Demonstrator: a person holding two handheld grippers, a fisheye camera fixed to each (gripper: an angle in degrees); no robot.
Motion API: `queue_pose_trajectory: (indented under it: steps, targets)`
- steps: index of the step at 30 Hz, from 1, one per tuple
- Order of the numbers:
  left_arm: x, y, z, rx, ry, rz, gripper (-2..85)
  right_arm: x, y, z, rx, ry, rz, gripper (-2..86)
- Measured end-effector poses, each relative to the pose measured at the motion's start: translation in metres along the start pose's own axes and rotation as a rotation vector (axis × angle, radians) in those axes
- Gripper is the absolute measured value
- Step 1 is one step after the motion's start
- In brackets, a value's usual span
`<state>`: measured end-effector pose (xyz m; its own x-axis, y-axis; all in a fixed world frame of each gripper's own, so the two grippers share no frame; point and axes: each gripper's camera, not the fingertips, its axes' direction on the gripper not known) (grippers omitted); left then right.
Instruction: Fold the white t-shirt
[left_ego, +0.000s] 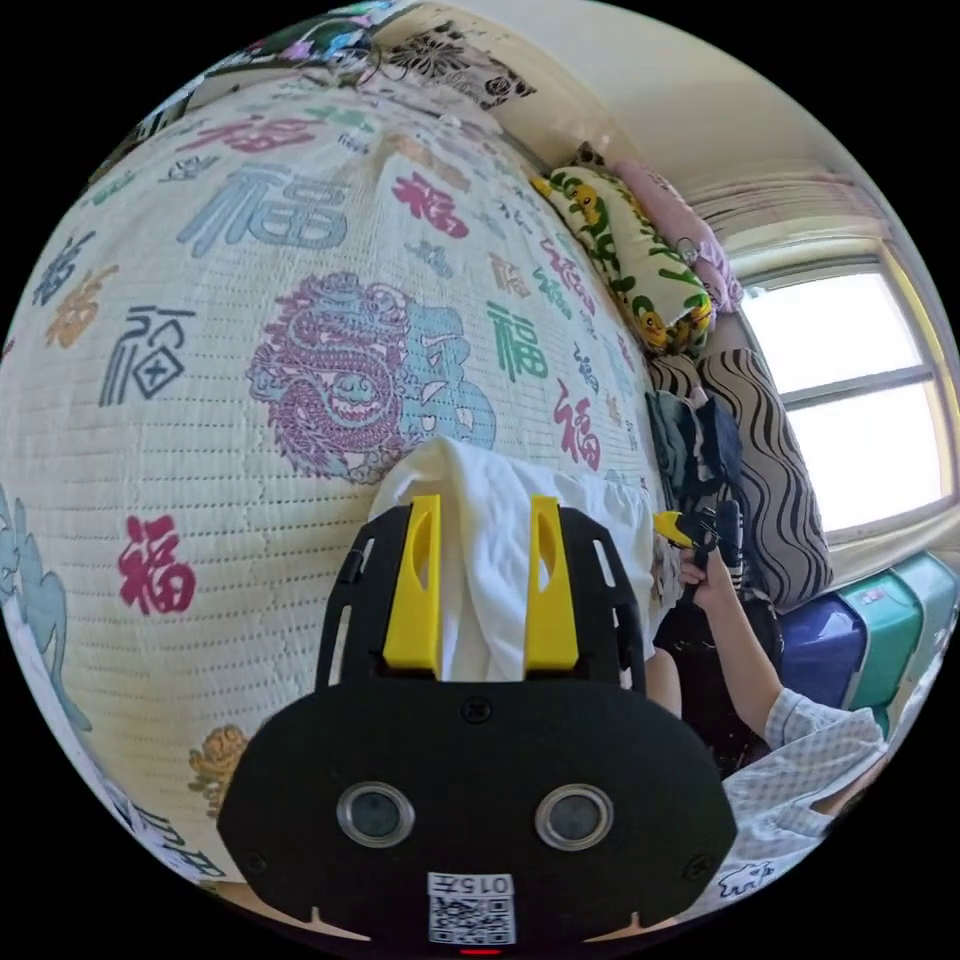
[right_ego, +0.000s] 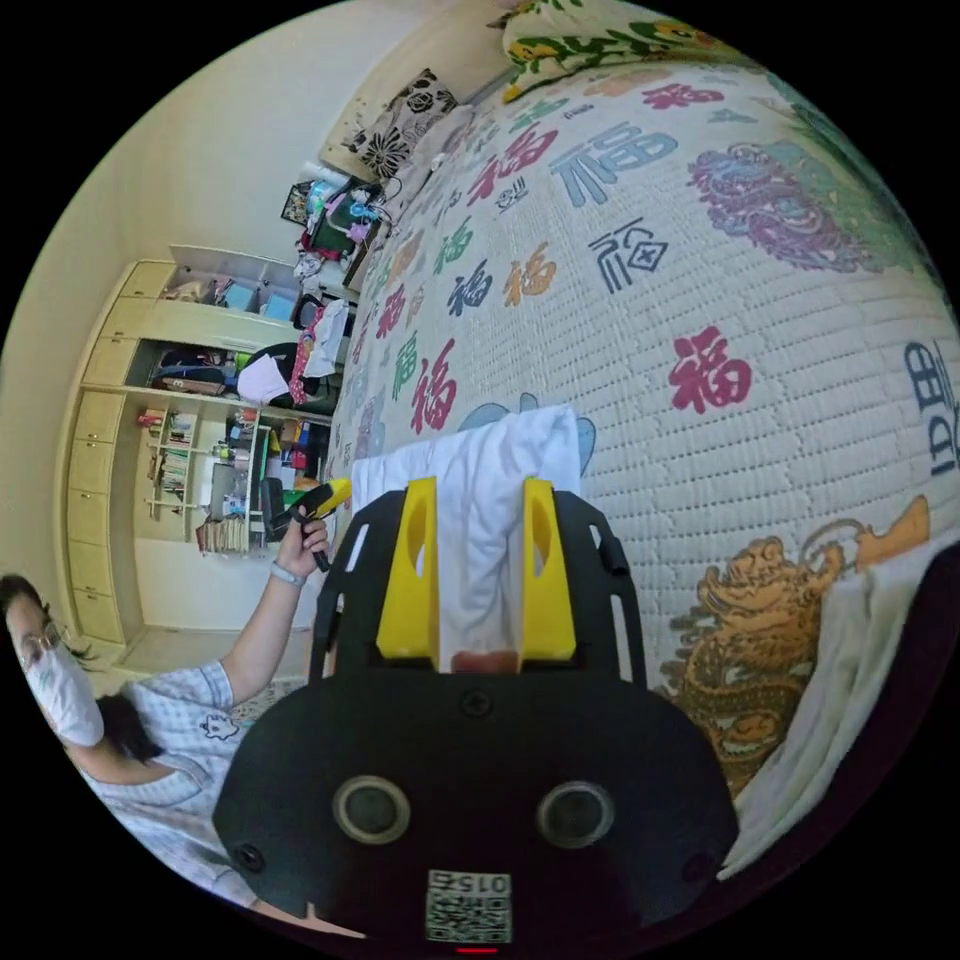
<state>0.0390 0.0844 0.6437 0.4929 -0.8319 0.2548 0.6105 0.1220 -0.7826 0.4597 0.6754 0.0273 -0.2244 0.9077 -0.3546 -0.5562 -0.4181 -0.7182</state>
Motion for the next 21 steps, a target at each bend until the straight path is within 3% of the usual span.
queue_pose_trajectory:
  steps: [3, 8, 12, 16, 21]
  targets:
    - [-0.015, -0.006, 0.007, 0.031, 0.068, -0.007, 1.9, 0.006, -0.016, 0.011, -0.037, -0.020, 0.000, 4.0]
    - [-0.044, -0.010, 0.006, 0.099, 0.019, -0.016, 0.6, 0.012, -0.031, -0.003, 0.014, 0.195, -0.009, 0.9]
    - [-0.056, -0.010, 0.028, 0.051, -0.016, 0.008, 1.9, 0.018, -0.038, 0.003, -0.009, 0.212, -0.010, 1.8]
    - [-0.065, 0.012, 0.018, 0.113, 0.030, -0.008, 6.1, 0.007, -0.030, 0.007, -0.004, 0.277, -0.040, 7.0]
    - [-0.056, 0.098, 0.016, 0.036, 0.020, 0.062, 9.1, -0.016, 0.021, 0.008, -0.070, 0.207, -0.131, 10.2]
